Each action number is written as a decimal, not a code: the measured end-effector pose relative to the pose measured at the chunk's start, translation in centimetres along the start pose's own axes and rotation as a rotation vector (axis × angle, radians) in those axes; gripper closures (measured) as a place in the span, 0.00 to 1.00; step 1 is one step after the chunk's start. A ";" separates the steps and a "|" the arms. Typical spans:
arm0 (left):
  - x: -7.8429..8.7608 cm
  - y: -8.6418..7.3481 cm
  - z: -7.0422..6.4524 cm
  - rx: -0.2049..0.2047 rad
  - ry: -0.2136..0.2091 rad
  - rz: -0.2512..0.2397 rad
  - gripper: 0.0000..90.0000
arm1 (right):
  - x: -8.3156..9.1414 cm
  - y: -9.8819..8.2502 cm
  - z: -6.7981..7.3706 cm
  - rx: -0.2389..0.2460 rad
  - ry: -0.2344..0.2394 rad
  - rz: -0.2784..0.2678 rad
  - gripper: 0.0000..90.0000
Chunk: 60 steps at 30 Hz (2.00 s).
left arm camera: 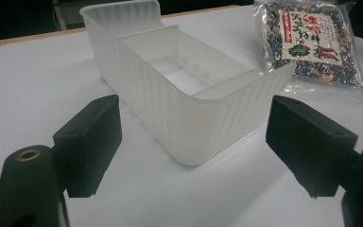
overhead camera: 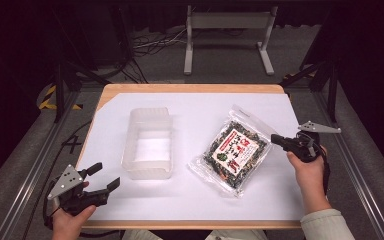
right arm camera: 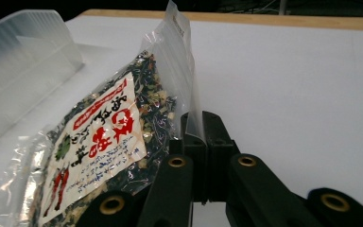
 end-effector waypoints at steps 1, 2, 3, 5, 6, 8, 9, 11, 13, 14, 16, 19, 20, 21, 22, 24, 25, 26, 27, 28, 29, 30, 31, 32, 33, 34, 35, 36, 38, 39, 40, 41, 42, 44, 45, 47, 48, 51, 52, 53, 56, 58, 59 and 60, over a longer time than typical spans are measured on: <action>0.0 0.0 0.0 0.002 0.000 0.000 0.23 | 0.3 0.3 0.2 0.006 0.005 -0.011 1.00; 0.0 0.0 0.0 0.003 -0.002 0.003 0.24 | 0.6 0.7 0.4 0.015 0.012 -0.023 1.00; 0.1 0.0 0.0 0.005 -0.002 0.003 0.24 | 0.9 1.0 0.6 0.021 0.015 -0.037 1.00; 0.1 0.0 0.0 0.006 -0.002 0.003 0.24 | 1.8 1.8 1.1 0.033 0.024 -0.060 1.00; 0.1 0.0 0.0 0.006 -0.002 0.003 0.24 | 1.8 1.8 1.1 0.033 0.024 -0.060 1.00; 0.1 0.0 0.0 0.005 -0.001 0.004 0.24 | 2.8 2.7 1.7 0.052 0.025 -0.083 1.00; 0.1 0.0 0.0 0.007 -0.001 0.006 0.24 | 3.2 3.1 2.0 0.062 0.030 -0.090 1.00; 0.1 0.0 0.0 0.010 -0.008 0.009 0.24 | 3.8 3.7 2.6 0.064 0.053 -0.104 1.00; 0.2 0.0 0.0 0.013 -0.011 0.012 0.25 | 4.3 4.2 3.3 0.075 0.067 -0.116 1.00; 0.2 0.0 0.0 0.014 -0.014 0.012 0.25 | 4.5 4.4 3.5 0.080 0.070 -0.117 1.00; 0.2 0.0 0.0 0.013 -0.014 0.013 0.25 | 4.8 4.9 4.2 0.093 0.088 -0.125 1.00; 0.3 0.0 0.1 0.011 -0.014 0.013 0.25 | 5.2 5.7 5.2 0.118 0.107 -0.132 1.00; 0.3 0.0 0.1 0.015 -0.013 0.013 0.25 | 5.4 5.9 5.6 0.128 0.115 -0.134 1.00; 0.3 0.0 0.1 0.013 -0.013 0.012 0.25 | 5.5 6.1 6.0 0.126 0.132 -0.138 1.00; 0.3 0.0 0.1 0.015 -0.013 0.011 0.25 | 5.6 6.4 6.4 0.126 0.154 -0.146 1.00; 0.3 0.0 0.1 0.018 -0.013 0.011 0.25 | 5.9 6.8 7.2 0.134 0.180 -0.156 1.00; 0.3 0.0 0.1 0.017 -0.012 0.010 0.25 | 6.1 7.0 7.6 0.142 0.188 -0.159 1.00; 0.3 0.0 0.1 0.017 -0.012 0.010 0.25 | 6.2 7.2 7.9 0.150 0.193 -0.161 1.00; 0.3 0.0 0.1 0.018 -0.011 0.010 0.25 | 6.2 7.3 8.1 0.157 0.194 -0.162 1.00; 0.4 0.0 0.1 0.020 -0.010 0.009 0.25 | 6.3 7.5 8.4 0.163 0.197 -0.162 1.00; 0.4 0.0 0.1 0.021 -0.010 0.009 0.25 | 6.4 7.6 8.7 0.172 0.201 -0.164 1.00; 0.4 0.0 0.1 0.021 -0.010 0.009 0.25 | 6.6 7.8 8.9 0.181 0.202 -0.166 1.00; 0.4 0.0 0.1 0.022 -0.010 0.008 0.25 | 6.7 8.0 9.1 0.186 0.205 -0.167 1.00; 0.4 0.1 0.1 0.021 -0.010 0.008 0.25 | 6.7 8.1 9.3 0.188 0.211 -0.170 1.00; 0.4 0.1 0.1 0.021 -0.009 0.007 0.25 | 6.8 8.2 9.4 0.189 0.214 -0.173 1.00; 0.4 0.1 0.1 0.021 -0.008 0.008 0.25 | 6.9 8.4 9.5 0.191 0.219 -0.178 1.00; 0.4 0.1 0.2 0.022 -0.006 0.007 0.25 | 7.1 8.5 9.7 0.191 0.228 -0.182 1.00; 0.3 0.1 0.1 0.026 -0.006 0.006 0.25 | 7.1 8.6 9.8 0.193 0.235 -0.186 1.00; 0.2 0.2 0.0 0.032 -0.014 0.002 0.24 | 7.3 8.9 10.1 0.198 0.242 -0.191 1.00; 0.2 0.3 0.0 0.030 -0.012 0.000 0.23 | 7.5 9.0 10.2 0.202 0.244 -0.196 1.00; 0.1 0.3 -0.1 0.027 -0.014 -0.001 0.23 | 7.5 9.1 10.3 0.204 0.247 -0.198 1.00; 0.1 0.4 -0.2 0.028 -0.016 -0.001 0.23 | 7.6 9.2 10.4 0.204 0.251 -0.203 1.00; 0.0 0.5 -0.3 0.025 -0.019 -0.004 0.22 | 7.7 9.4 10.5 0.207 0.254 -0.208 1.00; -0.1 0.8 -0.4 0.022 -0.019 -0.010 0.21 | 7.9 9.6 10.6 0.214 0.260 -0.210 1.00; -0.1 1.0 -0.5 0.020 -0.022 -0.012 0.21 | 7.9 9.7 10.7 0.216 0.260 -0.210 1.00; -0.1 1.5 -0.8 0.017 -0.026 -0.020 0.20 | 8.0 10.0 10.9 0.222 0.266 -0.215 1.00; -0.2 1.8 -0.9 0.013 -0.030 -0.023 0.20 | 8.1 10.2 11.0 0.226 0.269 -0.217 1.00; -0.3 2.4 -1.6 0.007 -0.054 -0.019 0.19 | 8.4 10.7 11.7 0.245 0.272 -0.226 1.00; -0.4 2.6 -1.8 0.008 -0.063 -0.012 0.19 | 8.4 10.8 11.9 0.249 0.275 -0.226 1.00; -0.4 2.7 -2.0 0.009 -0.067 -0.011 0.19 | 8.5 11.0 12.2 0.256 0.280 -0.225 1.00; -0.4 3.3 -2.4 0.003 -0.074 -0.019 0.19 | 8.6 11.4 12.9 0.276 0.286 -0.223 1.00; -0.5 3.8 -2.6 -0.004 -0.080 -0.030 0.18 | 8.6 11.8 13.4 0.285 0.293 -0.224 1.00; -0.5 4.1 -2.8 -0.008 -0.085 -0.037 0.18 | 8.7 11.9 13.6 0.292 0.296 -0.224 1.00; -0.5 4.1 -2.8 -0.008 -0.085 -0.037 0.18 | 8.7 11.9 13.6 0.292 0.296 -0.224 1.00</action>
Point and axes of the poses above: each handheld gripper's, and its own axes: x roughly backward along the jaws, y roughly out of its top, z roughly to its left, the point moved 9 cm from there along -x, roughly forward along the jaws, and after that the axes turned 10 degrees about y, right-handed, at the moved point
